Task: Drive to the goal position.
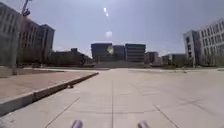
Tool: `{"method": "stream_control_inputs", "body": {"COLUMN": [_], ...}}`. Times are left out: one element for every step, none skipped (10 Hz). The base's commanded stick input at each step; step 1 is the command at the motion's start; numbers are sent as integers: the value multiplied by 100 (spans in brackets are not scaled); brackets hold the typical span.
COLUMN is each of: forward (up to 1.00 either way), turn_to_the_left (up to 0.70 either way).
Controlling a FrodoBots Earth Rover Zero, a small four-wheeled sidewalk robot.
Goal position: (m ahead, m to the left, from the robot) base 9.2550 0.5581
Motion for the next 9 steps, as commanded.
{"method": "stream_control_inputs", "body": {"forward": [85, 85, 85, 85, 85, 85, 85, 85, 85], "turn_to_the_left": [0, 0, 0, 0, 0, 0, 0, 0, 0]}}
